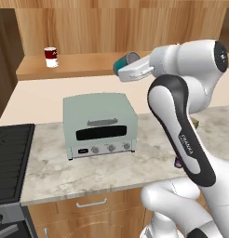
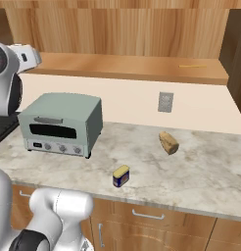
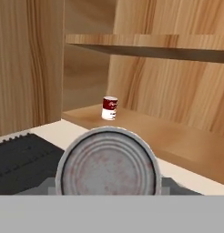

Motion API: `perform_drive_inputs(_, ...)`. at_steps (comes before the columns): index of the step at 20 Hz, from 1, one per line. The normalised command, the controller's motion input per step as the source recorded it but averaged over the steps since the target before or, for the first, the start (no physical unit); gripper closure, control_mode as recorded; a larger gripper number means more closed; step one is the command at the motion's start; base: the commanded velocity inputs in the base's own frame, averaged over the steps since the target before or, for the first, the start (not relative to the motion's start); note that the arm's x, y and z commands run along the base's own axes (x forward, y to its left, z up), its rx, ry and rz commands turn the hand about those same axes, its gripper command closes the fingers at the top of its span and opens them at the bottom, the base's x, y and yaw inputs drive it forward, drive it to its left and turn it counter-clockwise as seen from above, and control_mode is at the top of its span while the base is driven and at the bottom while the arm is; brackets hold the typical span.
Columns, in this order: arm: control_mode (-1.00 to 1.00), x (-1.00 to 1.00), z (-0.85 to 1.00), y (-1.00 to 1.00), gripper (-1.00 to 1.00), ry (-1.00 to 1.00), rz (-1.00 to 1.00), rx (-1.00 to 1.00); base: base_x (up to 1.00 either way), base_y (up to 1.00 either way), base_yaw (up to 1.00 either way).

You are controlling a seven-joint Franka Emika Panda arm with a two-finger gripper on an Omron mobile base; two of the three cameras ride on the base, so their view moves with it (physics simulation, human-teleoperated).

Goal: Pick the cans from the counter and place them in their designated side in the cabinet.

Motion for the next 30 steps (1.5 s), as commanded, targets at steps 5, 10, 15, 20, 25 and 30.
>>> perform_drive_inputs(5,-1.0,0.19,0.0,0.09,1.0,0.04,0.0,0.0,0.0,0.0,0.0)
perform_drive_inputs(10,-1.0,0.16,-0.01,0.04,1.0,0.03,0.0,0.0,0.0,0.0,0.0)
perform_drive_inputs(15,-1.0,0.15,-0.07,0.01,1.0,0.02,0.0,0.0,0.0,0.0,0.0)
perform_drive_inputs(20,-1.0,0.16,-0.08,0.04,1.0,0.0,0.0,0.0,0.0,0.0,0.0)
perform_drive_inputs(25,-1.0,0.15,-0.07,0.06,1.0,0.0,0.01,0.0,0.0,0.0,0.0)
perform_drive_inputs(30,-1.0,0.16,-0.02,0.06,1.0,0.0,0.01,0.0,0.0,0.0,0.0)
